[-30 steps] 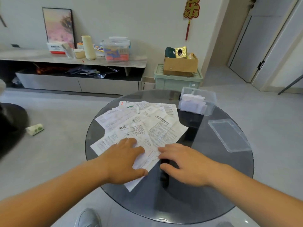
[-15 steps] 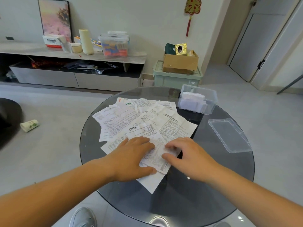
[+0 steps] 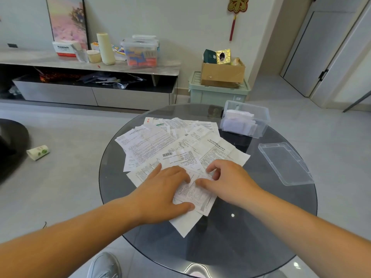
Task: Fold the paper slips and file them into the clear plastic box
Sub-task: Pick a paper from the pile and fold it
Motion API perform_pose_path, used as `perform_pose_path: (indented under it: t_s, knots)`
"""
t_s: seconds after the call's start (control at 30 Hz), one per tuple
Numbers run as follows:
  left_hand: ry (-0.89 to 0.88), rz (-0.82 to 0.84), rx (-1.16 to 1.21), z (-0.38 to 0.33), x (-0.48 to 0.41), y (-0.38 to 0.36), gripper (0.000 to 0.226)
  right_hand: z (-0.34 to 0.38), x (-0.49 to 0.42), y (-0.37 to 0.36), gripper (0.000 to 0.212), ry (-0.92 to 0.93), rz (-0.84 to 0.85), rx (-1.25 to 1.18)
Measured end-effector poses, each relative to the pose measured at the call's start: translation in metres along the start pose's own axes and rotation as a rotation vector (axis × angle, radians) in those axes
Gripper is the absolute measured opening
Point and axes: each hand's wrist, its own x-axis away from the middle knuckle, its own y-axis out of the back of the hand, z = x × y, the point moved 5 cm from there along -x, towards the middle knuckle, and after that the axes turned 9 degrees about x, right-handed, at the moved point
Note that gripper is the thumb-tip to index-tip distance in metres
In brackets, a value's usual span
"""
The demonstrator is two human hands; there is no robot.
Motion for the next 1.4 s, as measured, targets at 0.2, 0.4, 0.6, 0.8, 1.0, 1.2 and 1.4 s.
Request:
perform_pose_path:
  t_s: [0.2, 0.4, 0.6, 0.8, 1.0, 1.2, 1.4]
  knots:
    - [0.022, 0.007, 0.018, 0.003, -0.003, -0.004, 0.053, -0.006, -0.006, -0.001, 0.032, -0.042, 0.012, -0.216]
    - [0.024, -0.007, 0.03, 0.004, -0.007, -0.004, 0.054, -0.008, -0.004, 0.002, 0.023, -0.046, 0.038, -0.414]
    - [-0.01, -0.096, 0.099, -0.009, -0.005, 0.003, 0.056, -0.015, 0.002, 0.013, 0.008, -0.104, 0.023, -0.605]
    - [-0.017, -0.118, 0.255, -0.04, -0.026, 0.015, 0.045, -0.039, 0.024, 0.027, 0.009, -0.151, 0.01, -0.603]
    - [0.0, 0.046, 0.311, -0.057, -0.068, 0.004, 0.037, -0.061, 0.037, 0.029, 0.011, -0.172, 0.083, -0.553]
    - [-0.013, 0.021, 0.303, -0.058, -0.074, 0.0, 0.034, -0.073, 0.036, 0.034, 0.012, -0.203, -0.013, -0.558]
    - [-0.127, 0.123, 0.128, -0.068, -0.041, -0.01, 0.083, -0.078, 0.042, 0.031, 0.025, -0.277, -0.096, -0.658]
